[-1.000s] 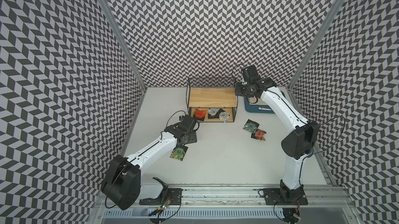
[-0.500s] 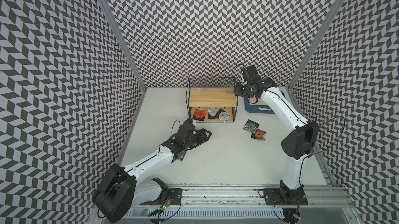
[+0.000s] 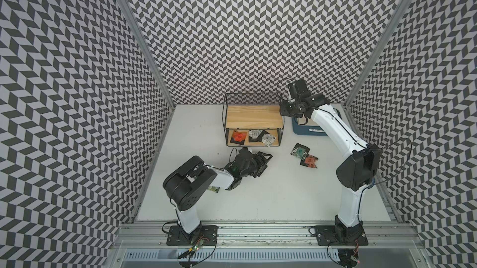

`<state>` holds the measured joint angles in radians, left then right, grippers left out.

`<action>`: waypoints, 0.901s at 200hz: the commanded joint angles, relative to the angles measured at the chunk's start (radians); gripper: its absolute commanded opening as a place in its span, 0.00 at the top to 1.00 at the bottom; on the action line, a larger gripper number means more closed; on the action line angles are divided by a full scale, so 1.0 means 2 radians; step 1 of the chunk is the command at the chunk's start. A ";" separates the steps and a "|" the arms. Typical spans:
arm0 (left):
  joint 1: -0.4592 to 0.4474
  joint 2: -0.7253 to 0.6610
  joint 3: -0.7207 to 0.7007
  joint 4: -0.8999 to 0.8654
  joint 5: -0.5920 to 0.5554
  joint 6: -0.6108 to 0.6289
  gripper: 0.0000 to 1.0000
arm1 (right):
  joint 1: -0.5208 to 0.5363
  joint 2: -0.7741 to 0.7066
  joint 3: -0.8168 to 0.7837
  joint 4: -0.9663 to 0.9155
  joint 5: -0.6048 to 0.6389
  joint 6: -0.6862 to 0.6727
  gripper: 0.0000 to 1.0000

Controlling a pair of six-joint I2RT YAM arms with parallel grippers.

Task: Remove the tea bags from the shelf
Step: Pick up the tea bag from the shelf.

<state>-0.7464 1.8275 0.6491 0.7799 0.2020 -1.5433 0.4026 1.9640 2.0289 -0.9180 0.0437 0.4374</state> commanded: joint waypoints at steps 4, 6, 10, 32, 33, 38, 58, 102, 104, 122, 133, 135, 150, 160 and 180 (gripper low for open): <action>0.000 0.040 0.024 0.106 -0.053 -0.049 0.31 | -0.001 -0.014 -0.009 0.016 -0.006 -0.002 0.57; 0.000 0.042 0.024 0.107 -0.057 -0.052 0.31 | -0.001 -0.014 -0.010 0.016 -0.005 -0.002 0.57; 0.000 0.048 0.025 0.112 -0.066 -0.056 0.31 | -0.001 -0.014 -0.010 0.015 -0.006 -0.002 0.57; 0.006 0.072 0.036 0.124 -0.097 -0.076 0.33 | -0.001 -0.018 -0.011 0.014 0.000 -0.001 0.57; 0.006 0.073 0.036 0.123 -0.098 -0.077 0.33 | -0.001 -0.018 -0.011 0.014 0.000 -0.001 0.57; 0.006 0.079 0.040 0.124 -0.103 -0.082 0.33 | -0.002 -0.019 -0.012 0.014 0.002 -0.001 0.57; 0.008 0.107 0.063 0.125 -0.110 -0.103 0.36 | -0.003 -0.020 -0.011 0.014 0.005 0.000 0.58; 0.008 0.148 0.103 0.105 -0.122 -0.130 0.41 | -0.005 -0.020 -0.015 0.014 0.004 0.003 0.58; 0.009 0.149 0.103 0.105 -0.123 -0.132 0.41 | -0.005 -0.020 -0.015 0.014 0.003 0.003 0.58; 0.012 0.160 0.099 0.121 -0.141 -0.147 0.43 | -0.005 -0.021 -0.017 0.013 0.002 0.003 0.58; 0.016 0.172 0.107 0.126 -0.138 -0.146 0.45 | -0.006 -0.022 -0.018 0.013 0.002 0.003 0.58; 0.017 0.174 0.108 0.127 -0.137 -0.146 0.45 | -0.006 -0.022 -0.018 0.013 0.002 0.003 0.58; 0.022 0.185 0.118 0.132 -0.133 -0.144 0.48 | -0.006 -0.024 -0.021 0.013 0.005 0.003 0.58; 0.024 0.190 0.120 0.130 -0.134 -0.146 0.50 | -0.007 -0.024 -0.022 0.013 0.005 0.003 0.58; 0.026 0.202 0.130 0.133 -0.129 -0.146 0.53 | -0.007 -0.025 -0.025 0.013 0.005 0.003 0.58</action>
<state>-0.7052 2.1845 0.8898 1.0477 -0.0521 -1.8286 0.3958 1.9572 1.9961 -0.9104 0.0425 0.4381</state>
